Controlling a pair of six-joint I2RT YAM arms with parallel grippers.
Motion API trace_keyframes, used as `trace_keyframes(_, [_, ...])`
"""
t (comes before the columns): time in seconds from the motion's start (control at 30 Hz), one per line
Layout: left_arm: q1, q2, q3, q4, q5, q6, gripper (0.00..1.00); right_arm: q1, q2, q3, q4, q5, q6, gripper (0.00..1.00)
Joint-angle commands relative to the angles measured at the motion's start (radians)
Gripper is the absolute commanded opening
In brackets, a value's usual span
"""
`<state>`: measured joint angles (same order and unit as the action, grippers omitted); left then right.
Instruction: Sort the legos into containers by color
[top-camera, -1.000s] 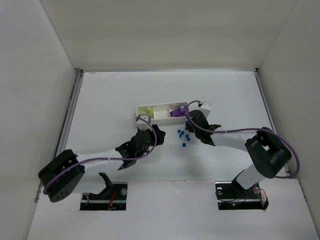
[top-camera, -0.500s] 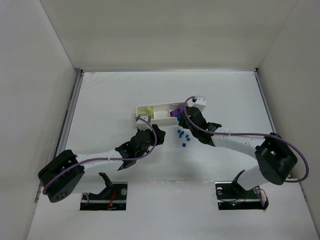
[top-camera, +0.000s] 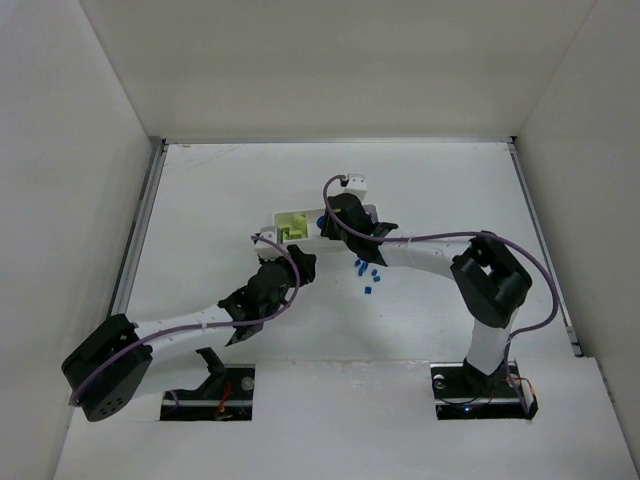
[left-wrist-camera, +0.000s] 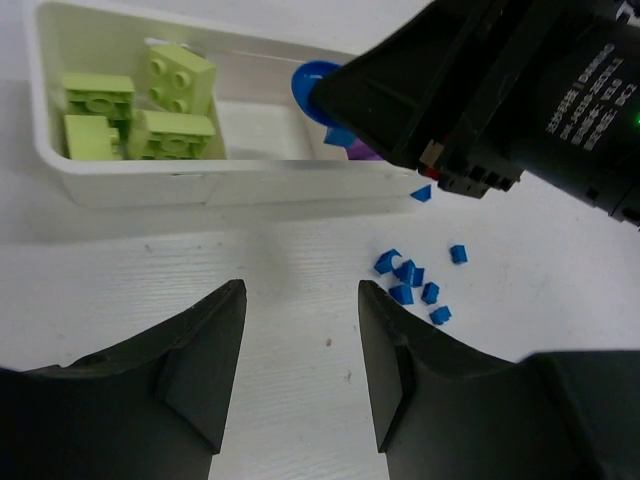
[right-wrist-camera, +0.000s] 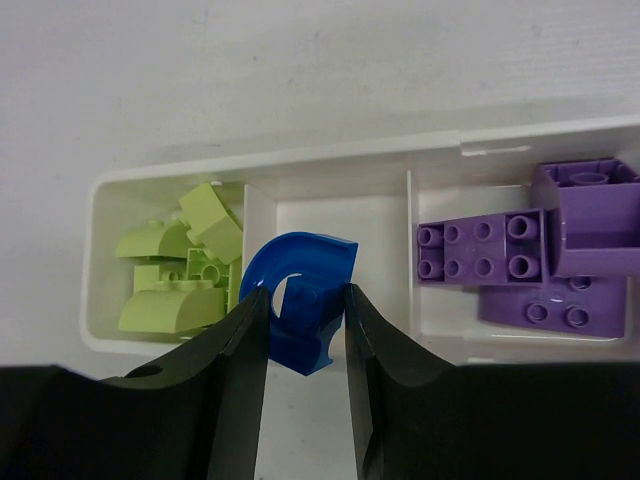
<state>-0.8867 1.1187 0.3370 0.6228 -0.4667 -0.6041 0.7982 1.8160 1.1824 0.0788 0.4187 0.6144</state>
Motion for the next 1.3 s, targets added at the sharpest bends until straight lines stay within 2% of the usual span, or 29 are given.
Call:
trace_keyframes(0.0, [0.024,-0.036,-0.021,0.028,-0.067,-0.006,0.46,0.002,0.031,0.075,0.03,-0.023,0.005,0.3])
trace_keyframes(0.2, [0.01,-0.004,-0.003,0.026,-0.066,0.013,0.46,0.0,0.014,0.077,0.033,-0.017,0.008,0.54])
trace_keyframes(0.37, [-0.079,0.105,0.069,0.023,-0.073,0.072,0.46,-0.017,-0.098,-0.032,0.078,-0.006,0.005,0.56])
trace_keyframes(0.43, [-0.12,0.148,0.095,0.031,-0.093,0.098,0.45,-0.03,-0.153,-0.084,0.093,0.0,0.004,0.51])
trace_keyframes(0.6, [-0.217,0.254,0.163,0.038,-0.098,0.148,0.38,-0.083,-0.328,-0.274,0.113,0.023,-0.047,0.23])
trace_keyframes(0.67, [-0.243,0.289,0.189,0.04,-0.096,0.155,0.37,-0.118,-0.385,-0.343,0.116,0.022,-0.073,0.19])
trace_keyframes(0.77, [-0.281,0.349,0.243,0.025,-0.099,0.156,0.36,-0.158,-0.461,-0.43,0.124,0.015,-0.091,0.19])
trace_keyframes(1.07, [-0.375,0.519,0.392,-0.1,-0.147,0.075,0.36,-0.204,-0.544,-0.609,0.265,-0.003,-0.05,0.49])
trace_keyframes(1.13, [-0.396,0.553,0.41,-0.121,-0.191,0.032,0.41,-0.222,-0.564,-0.621,0.279,-0.037,-0.03,0.53])
trace_keyframes(1.27, [-0.403,0.618,0.451,-0.146,-0.204,-0.009,0.44,-0.256,-0.624,-0.664,0.308,-0.101,0.016,0.56])
